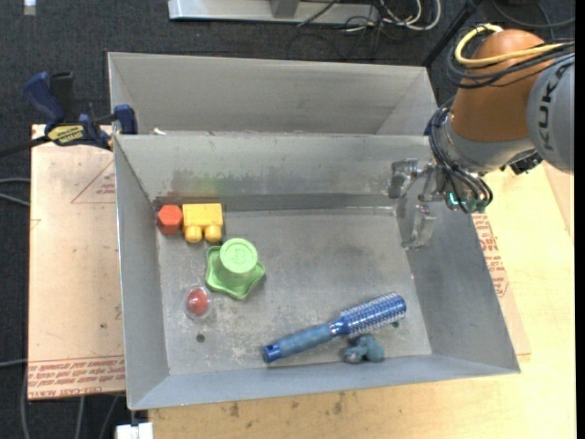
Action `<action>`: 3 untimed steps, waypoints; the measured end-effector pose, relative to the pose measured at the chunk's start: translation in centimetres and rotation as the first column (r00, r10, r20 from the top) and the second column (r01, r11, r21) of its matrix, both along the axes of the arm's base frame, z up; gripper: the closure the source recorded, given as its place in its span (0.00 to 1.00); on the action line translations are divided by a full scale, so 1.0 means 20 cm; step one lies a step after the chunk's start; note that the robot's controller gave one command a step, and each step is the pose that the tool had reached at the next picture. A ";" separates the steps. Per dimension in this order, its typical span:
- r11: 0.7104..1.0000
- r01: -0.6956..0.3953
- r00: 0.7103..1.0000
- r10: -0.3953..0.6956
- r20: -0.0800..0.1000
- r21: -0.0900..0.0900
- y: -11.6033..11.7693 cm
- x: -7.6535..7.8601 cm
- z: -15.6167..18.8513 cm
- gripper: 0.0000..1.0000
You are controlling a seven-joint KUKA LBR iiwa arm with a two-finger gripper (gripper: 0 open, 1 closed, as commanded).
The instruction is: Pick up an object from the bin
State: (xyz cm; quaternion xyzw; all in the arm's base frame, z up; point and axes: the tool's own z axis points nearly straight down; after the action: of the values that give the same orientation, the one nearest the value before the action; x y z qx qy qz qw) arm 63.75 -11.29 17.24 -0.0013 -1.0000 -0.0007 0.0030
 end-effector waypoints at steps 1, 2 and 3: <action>0.994 0.111 0.994 -0.111 0.000 0.000 -0.06 -0.34 -0.18 0.00; 0.997 -0.078 0.997 0.078 -0.001 0.002 0.17 -0.64 -0.53 0.00; 0.990 -0.139 0.990 0.139 0.016 -0.001 0.39 -0.74 -0.51 0.00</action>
Offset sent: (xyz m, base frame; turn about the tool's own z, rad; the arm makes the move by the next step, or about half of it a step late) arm -0.0650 -0.0125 -0.0324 0.1098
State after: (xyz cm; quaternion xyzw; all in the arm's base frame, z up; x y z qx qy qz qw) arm 48.93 -3.47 7.12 0.0684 -0.9976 -0.0005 -0.0051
